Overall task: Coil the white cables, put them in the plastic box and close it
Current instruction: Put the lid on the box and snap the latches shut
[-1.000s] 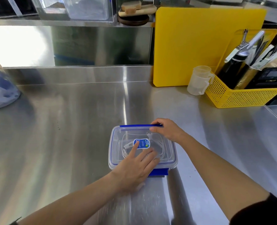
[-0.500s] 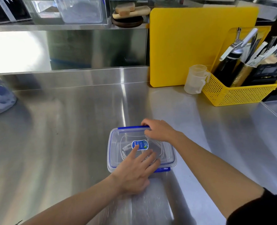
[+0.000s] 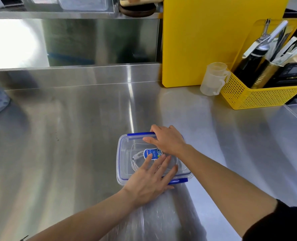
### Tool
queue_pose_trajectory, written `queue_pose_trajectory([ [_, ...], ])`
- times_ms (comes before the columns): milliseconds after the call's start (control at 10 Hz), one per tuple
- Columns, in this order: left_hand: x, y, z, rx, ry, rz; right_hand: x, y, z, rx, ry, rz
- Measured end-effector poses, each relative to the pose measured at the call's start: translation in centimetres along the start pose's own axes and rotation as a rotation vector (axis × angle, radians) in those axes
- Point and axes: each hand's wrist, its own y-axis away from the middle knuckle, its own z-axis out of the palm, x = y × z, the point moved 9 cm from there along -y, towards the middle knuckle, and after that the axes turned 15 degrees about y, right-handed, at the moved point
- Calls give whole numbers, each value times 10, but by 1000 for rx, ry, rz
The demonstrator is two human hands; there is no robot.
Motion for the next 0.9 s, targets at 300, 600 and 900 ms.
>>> queue_pose_trajectory([
  [300,-1,0,0,-28,48,-21,-2,1,-5,12,4,4],
  [600,0,0,4,-183,101,-135,-5,3,-11,-3,-25,6],
  [900,-51,-22,-64,-661,450,-512,-4,-5,-59,-406,62,-157],
])
